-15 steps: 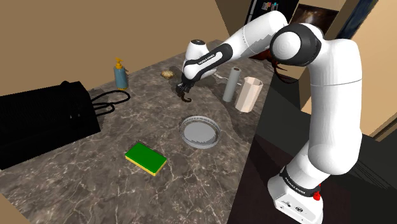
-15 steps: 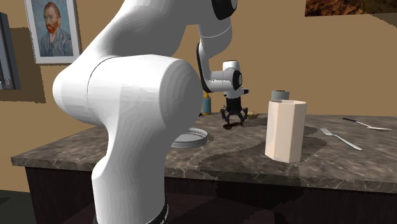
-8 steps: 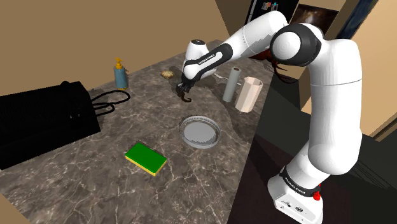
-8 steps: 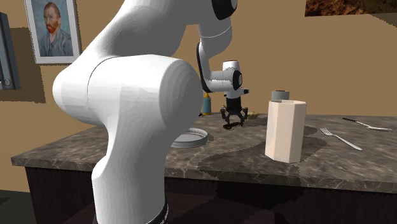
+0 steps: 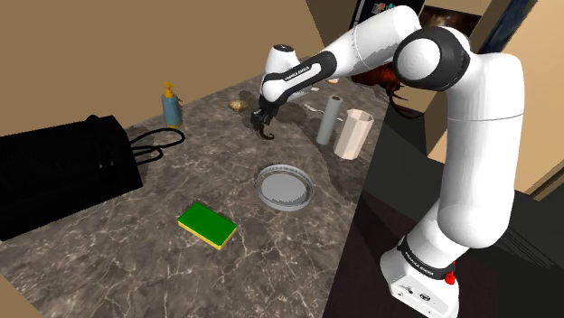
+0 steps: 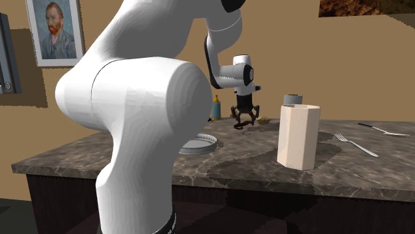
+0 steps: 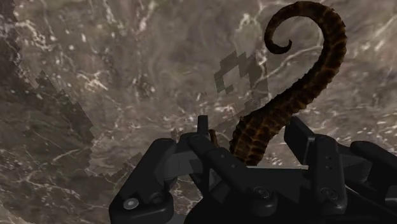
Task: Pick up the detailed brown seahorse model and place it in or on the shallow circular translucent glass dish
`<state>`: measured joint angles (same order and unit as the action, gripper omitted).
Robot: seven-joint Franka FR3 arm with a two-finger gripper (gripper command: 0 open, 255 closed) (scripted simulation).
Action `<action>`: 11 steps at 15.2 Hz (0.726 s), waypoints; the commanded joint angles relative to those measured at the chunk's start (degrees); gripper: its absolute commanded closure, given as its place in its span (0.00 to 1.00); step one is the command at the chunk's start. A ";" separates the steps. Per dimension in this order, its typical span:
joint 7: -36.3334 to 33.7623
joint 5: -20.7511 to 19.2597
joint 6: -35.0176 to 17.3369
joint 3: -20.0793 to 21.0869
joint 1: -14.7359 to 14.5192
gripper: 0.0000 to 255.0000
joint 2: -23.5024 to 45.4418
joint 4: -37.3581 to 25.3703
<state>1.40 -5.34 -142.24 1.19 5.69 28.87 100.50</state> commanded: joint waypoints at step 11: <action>0.62 0.55 6.94 0.32 0.11 1.00 -4.22 -2.71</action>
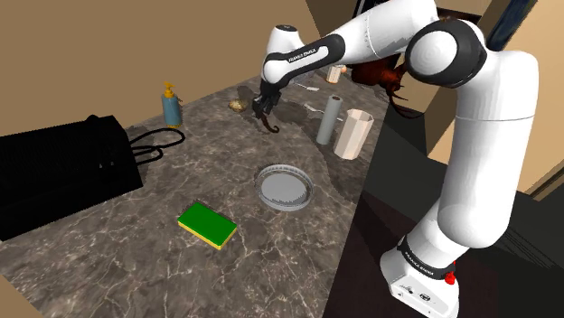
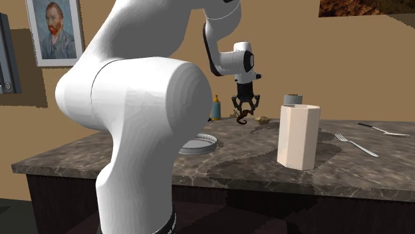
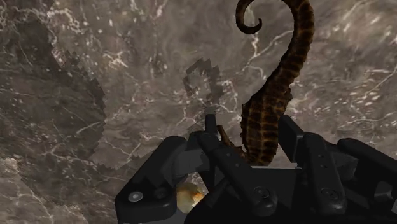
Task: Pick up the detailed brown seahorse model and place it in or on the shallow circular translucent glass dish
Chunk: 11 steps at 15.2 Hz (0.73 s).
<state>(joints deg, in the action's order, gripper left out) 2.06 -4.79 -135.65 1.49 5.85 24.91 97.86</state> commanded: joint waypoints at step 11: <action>-8.83 -2.55 -7.58 1.70 -4.60 1.00 -20.83 28.93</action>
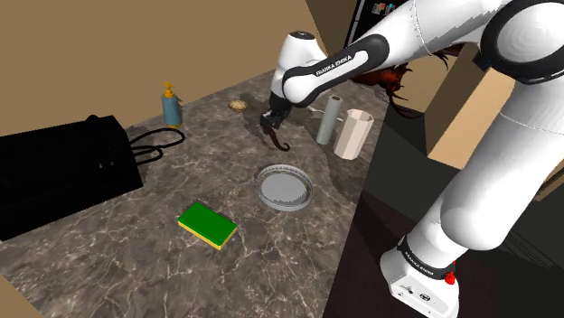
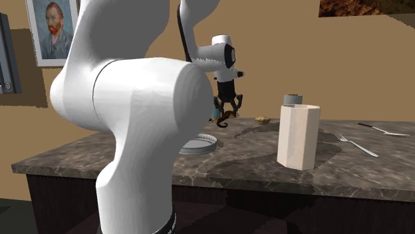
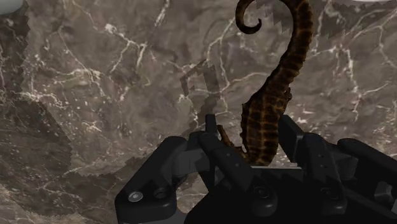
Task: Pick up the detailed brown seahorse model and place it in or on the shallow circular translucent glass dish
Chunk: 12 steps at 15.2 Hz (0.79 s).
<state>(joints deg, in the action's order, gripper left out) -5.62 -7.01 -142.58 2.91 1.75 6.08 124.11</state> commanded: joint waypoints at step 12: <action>-12.11 0.36 -1.62 6.24 -5.99 1.00 -23.02 25.47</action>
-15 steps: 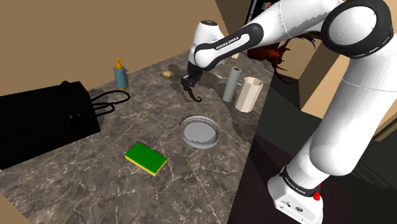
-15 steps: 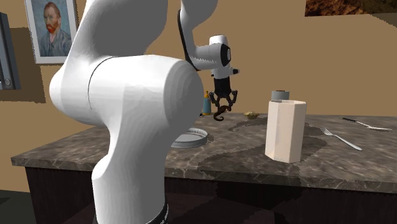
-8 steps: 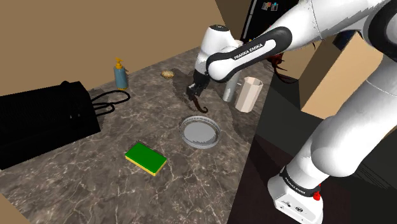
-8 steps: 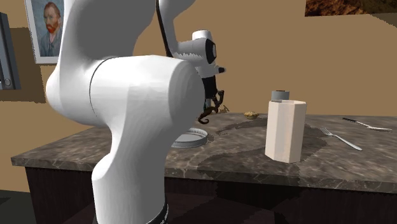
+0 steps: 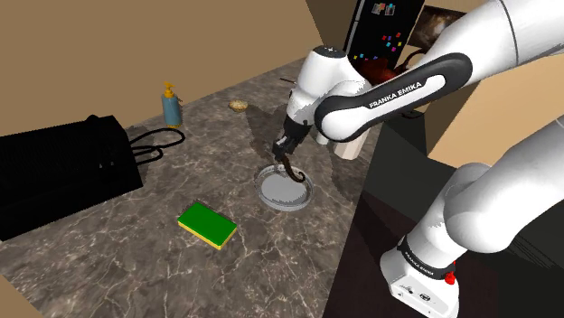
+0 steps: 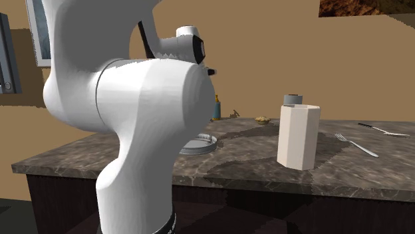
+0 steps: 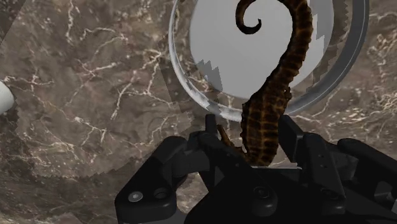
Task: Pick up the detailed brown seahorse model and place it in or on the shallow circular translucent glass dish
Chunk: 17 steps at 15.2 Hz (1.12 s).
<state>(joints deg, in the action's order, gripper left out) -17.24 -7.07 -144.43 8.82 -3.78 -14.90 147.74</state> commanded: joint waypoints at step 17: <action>-7.31 -5.70 -12.84 3.01 1.87 1.00 6.35 6.93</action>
<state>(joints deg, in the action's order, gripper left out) -24.29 -12.55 -156.94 11.74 -1.97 -8.76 154.54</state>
